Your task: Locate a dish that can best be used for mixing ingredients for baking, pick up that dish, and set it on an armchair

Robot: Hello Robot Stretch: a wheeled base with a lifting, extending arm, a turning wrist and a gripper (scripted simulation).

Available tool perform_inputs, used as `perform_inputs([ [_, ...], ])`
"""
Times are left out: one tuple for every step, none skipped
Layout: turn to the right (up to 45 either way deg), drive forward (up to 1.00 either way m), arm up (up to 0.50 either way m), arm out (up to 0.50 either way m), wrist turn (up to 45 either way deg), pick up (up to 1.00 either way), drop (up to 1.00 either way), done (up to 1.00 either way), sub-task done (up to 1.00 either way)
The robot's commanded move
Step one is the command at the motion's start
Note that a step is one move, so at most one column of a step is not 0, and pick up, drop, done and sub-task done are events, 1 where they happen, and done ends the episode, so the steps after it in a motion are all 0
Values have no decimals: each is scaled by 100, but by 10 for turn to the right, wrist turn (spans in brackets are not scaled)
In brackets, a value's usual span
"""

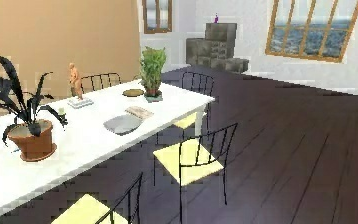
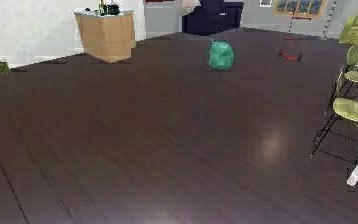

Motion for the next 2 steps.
perform_inputs([
  [0, 60, 0, 0, 0, 0, 0, 0, 0],
  [-450, 0, 0, 0, 0, 0, 0, 0, 0],
])
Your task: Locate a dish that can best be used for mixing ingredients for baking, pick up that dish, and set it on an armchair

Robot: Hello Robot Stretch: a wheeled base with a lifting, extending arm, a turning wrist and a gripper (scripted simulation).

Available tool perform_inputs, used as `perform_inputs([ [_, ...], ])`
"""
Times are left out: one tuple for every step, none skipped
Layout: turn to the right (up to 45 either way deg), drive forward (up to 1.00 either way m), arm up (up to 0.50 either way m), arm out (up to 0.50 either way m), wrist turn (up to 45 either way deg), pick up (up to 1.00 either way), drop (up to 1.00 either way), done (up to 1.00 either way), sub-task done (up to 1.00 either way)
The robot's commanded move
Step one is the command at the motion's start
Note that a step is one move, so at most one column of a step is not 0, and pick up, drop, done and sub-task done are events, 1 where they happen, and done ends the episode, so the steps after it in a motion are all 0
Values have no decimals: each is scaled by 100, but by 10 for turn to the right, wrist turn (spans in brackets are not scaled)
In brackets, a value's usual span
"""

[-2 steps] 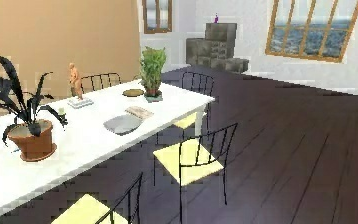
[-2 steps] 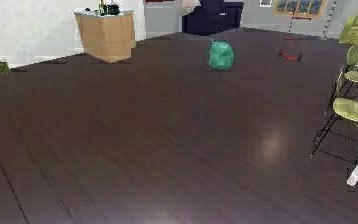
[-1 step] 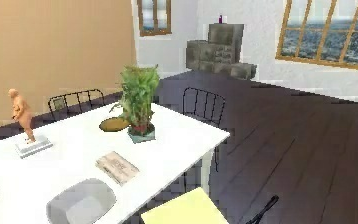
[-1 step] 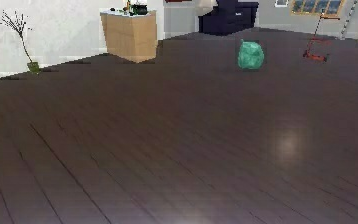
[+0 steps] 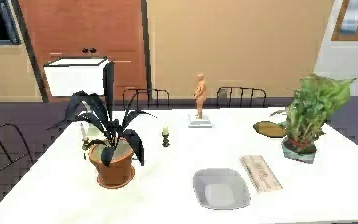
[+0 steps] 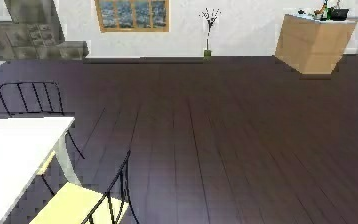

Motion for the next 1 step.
perform_inputs([
  [-450, 0, 0, 0, 0, 0, 0, 0, 0],
])
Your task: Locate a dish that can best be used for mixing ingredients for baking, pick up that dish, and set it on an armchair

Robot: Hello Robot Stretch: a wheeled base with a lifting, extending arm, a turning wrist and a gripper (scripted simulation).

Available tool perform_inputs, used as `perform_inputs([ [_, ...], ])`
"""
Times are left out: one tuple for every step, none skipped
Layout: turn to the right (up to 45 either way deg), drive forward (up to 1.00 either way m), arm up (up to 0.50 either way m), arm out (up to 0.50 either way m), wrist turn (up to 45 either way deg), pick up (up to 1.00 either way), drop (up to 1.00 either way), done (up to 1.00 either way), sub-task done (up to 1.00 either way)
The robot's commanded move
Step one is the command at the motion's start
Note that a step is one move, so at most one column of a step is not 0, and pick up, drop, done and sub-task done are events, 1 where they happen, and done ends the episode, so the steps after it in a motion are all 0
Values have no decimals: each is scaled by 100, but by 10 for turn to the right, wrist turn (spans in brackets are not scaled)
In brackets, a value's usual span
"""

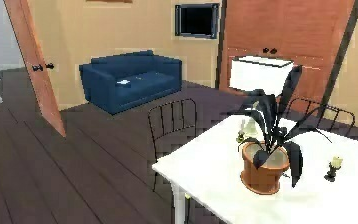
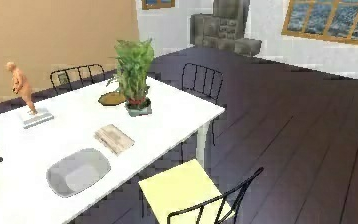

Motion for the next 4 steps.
perform_inputs([
  [-240, 0, 0, 0, 0, 0, 0, 0, 0],
  [0, 0, 50, 0, 0, 0, 0, 0, 0],
  [0, 0, 38, 0, 0, 0, 0, 0, 0],
  [0, 0, 0, 26, 0, 0, 0, 0, 0],
])
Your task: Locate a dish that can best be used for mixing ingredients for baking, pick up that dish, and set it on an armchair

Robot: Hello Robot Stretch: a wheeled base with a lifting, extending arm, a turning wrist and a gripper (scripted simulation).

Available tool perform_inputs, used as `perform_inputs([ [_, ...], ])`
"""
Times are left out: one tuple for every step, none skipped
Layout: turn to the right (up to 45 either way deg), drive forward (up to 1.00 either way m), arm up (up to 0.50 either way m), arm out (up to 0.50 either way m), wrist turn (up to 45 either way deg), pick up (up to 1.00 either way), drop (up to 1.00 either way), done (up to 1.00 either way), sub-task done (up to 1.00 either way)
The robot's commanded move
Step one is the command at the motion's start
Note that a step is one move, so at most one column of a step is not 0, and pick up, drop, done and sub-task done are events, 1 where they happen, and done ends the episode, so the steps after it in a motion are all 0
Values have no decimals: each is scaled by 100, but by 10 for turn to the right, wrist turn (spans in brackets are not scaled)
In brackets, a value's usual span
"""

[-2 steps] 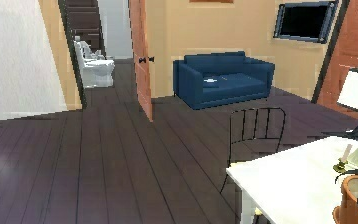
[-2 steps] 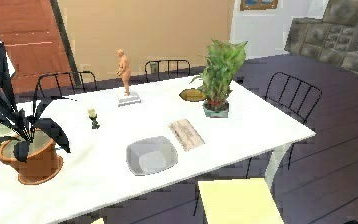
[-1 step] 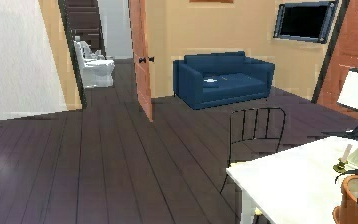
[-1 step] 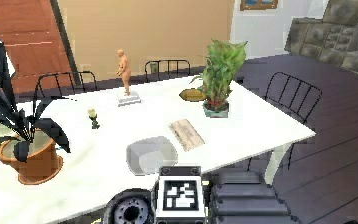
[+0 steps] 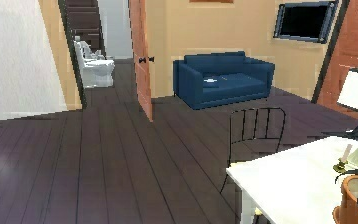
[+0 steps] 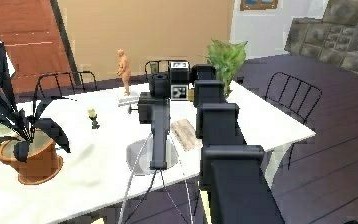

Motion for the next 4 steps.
perform_inputs([
  [0, 0, 0, 0, 450, 0, 0, 0, 0],
  [0, 0, 0, 0, 450, 0, 0, 0, 0],
  [0, 0, 0, 0, 450, 0, 0, 0, 0],
  [0, 0, 0, 0, 30, 0, 0, 0, 0],
])
